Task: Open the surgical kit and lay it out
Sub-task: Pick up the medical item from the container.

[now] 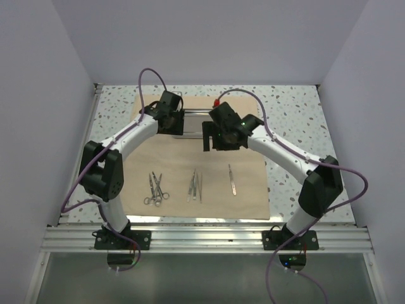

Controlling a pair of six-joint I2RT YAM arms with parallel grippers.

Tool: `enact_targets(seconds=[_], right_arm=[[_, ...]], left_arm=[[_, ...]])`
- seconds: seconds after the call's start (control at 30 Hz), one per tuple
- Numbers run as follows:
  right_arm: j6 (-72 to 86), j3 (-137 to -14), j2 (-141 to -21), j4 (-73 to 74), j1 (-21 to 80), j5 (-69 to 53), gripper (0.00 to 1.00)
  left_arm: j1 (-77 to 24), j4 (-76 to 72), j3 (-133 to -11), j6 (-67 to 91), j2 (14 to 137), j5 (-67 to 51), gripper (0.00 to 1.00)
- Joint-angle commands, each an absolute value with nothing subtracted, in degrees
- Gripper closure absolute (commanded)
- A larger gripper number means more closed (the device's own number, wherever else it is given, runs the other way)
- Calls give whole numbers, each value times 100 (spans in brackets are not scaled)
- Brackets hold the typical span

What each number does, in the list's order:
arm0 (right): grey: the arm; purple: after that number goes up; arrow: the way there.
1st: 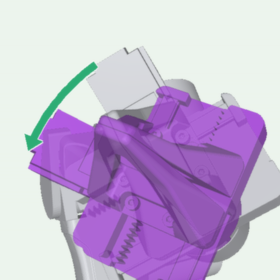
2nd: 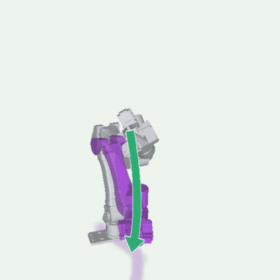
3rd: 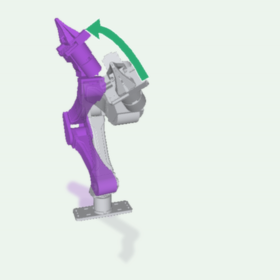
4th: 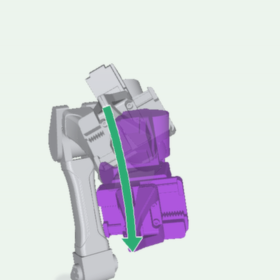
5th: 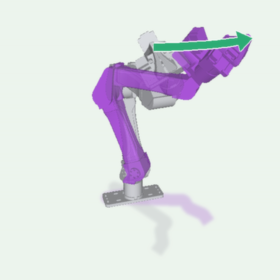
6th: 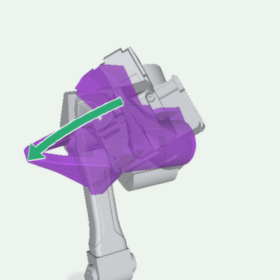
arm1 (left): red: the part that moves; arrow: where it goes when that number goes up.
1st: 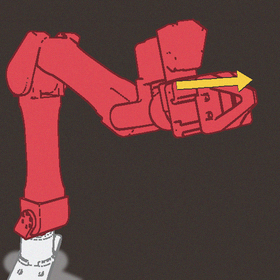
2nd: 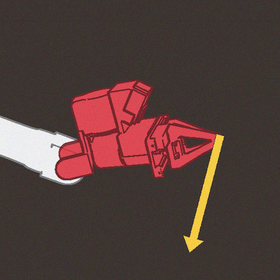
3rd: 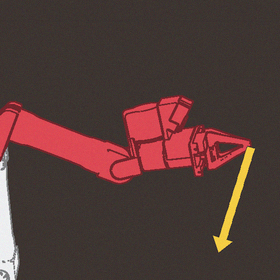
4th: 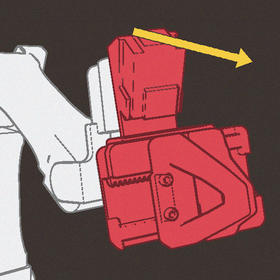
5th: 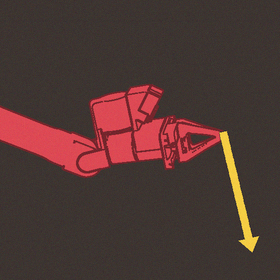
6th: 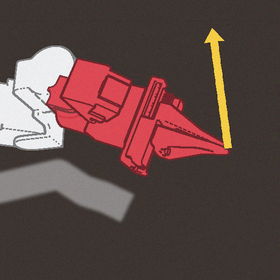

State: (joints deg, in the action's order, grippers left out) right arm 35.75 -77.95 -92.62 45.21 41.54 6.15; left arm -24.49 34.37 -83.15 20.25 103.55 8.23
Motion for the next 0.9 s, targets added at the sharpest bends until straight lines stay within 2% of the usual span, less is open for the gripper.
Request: enact_targets(seconds=[0.0, 0.23, 0.47, 0.63, 0.87], right_arm=[[2910, -9111, -9973, 4824, 4096, 1160, 18], [2540, -12132, -12528, 5290, 3569, 1231, 25], [2558, -14517, -14350, 5792, 2989, 1204, 32], [2610, -14257, -14414, 5380, 2822, 1116, 34], [2549, -14186, -14651, 5379, 2751, 959, 43]], left_arm=[[-2399, 3322, -8482, 1925, 10143, 809, 45], [-2329, 3472, -8034, 1951, 9581, 905, 45], [-2285, 3498, -7340, 2039, 8913, 949, 45], [-2215, 3516, -7102, 2065, 8701, 1020, 44], [-2127, 3498, -7233, 2022, 8894, 984, 44]])
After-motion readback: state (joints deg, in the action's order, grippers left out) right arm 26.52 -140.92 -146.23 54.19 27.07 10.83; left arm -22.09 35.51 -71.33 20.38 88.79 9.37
